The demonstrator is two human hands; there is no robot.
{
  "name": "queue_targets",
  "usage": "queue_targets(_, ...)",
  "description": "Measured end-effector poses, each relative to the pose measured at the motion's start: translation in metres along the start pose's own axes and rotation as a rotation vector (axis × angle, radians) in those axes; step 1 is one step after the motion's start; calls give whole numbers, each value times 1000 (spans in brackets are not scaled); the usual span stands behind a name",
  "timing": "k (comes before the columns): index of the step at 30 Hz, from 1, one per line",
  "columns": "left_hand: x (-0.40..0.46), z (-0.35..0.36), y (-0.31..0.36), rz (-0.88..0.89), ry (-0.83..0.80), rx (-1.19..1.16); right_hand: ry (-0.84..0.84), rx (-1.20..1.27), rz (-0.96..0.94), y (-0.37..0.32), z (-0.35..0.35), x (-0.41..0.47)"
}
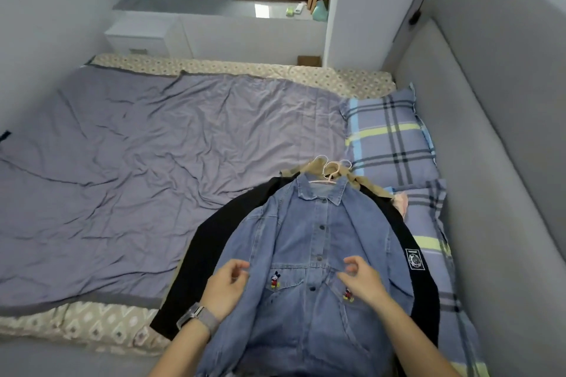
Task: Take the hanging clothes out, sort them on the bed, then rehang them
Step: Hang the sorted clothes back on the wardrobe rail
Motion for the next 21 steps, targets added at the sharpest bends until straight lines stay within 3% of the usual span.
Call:
queue_targets(11,55,60,78,-97,108,-228,-31,-146,-18,31,-87,152)
queue_targets(17,68,65,73,-206,151,-247,-27,-362,-48,32,-101,218)
queue_targets(21,68,60,65,-260,167,-240,-10,-314,-82,11,-115,260)
Point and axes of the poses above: each hand's wrist, its own x-axis towards the middle knuckle, its own z-axis out of the palm, y = z × x, the point moved 4 cm from there along x, towards the middle knuckle, and after that the axes turned 3 degrees about -z, right-handed, at the moved point
